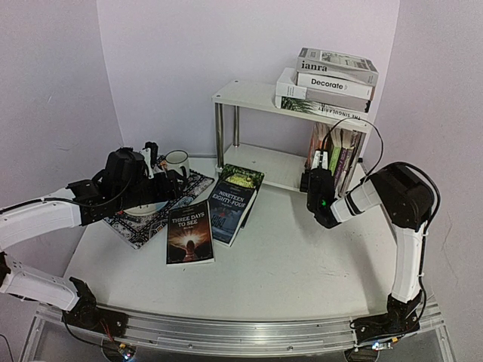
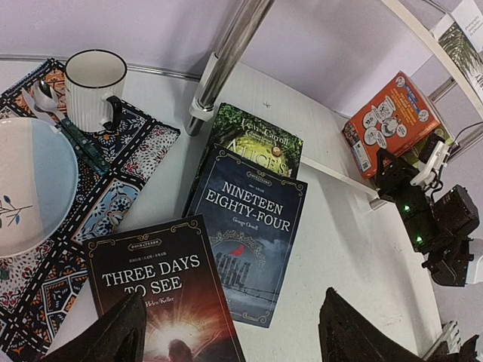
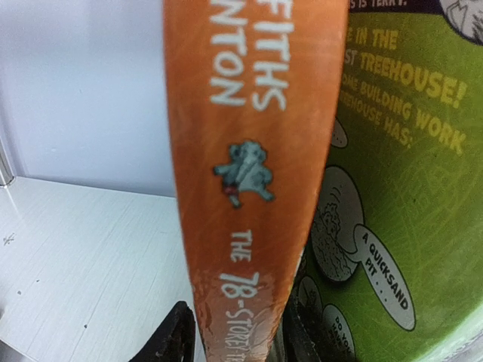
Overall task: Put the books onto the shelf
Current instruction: Place the book on the shelf.
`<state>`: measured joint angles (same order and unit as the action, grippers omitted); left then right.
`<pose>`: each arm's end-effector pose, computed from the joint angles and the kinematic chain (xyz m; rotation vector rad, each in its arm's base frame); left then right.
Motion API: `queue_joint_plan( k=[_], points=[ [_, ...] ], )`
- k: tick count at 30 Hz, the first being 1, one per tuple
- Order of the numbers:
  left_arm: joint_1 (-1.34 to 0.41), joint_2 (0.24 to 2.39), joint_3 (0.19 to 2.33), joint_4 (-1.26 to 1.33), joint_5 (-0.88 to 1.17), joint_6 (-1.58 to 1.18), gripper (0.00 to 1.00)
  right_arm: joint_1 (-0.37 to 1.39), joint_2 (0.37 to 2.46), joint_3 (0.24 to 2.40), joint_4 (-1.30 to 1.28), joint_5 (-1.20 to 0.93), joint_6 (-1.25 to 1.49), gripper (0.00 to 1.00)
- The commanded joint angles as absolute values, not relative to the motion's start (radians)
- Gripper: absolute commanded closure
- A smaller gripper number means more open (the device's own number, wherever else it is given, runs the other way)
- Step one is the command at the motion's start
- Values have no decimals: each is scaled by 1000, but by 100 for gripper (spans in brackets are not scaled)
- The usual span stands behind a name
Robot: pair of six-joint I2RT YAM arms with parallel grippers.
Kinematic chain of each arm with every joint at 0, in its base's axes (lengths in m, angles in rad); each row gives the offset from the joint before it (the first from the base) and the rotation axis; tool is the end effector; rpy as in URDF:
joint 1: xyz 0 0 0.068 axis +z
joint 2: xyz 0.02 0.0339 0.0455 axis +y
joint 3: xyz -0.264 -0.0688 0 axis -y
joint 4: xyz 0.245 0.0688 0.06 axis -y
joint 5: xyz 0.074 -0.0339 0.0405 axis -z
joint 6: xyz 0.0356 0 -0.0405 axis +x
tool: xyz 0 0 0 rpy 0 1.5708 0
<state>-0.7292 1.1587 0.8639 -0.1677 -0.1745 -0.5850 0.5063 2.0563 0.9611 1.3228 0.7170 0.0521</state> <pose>0.2008 -0.1711 0.2930 0.0376 2.0876 -0.6437 0.3672 0.1769 0.1794 0.2965 1.3682 -0.0171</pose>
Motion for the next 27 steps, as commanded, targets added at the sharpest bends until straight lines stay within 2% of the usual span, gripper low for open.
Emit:
queue_joint_plan(
  k=[1, 20, 27],
  points=[
    [-726, 1137, 891, -158, -169, -592, 20, 518, 2015, 971, 1590, 770, 44, 59],
    [-725, 1110, 865, -156, -168, -589, 20, 612, 1961, 928, 1603, 904, -8, 51],
    [-725, 1139, 873, -155, -157, -582, 19, 725, 1901, 867, 1606, 1003, -71, 41]
  ],
)
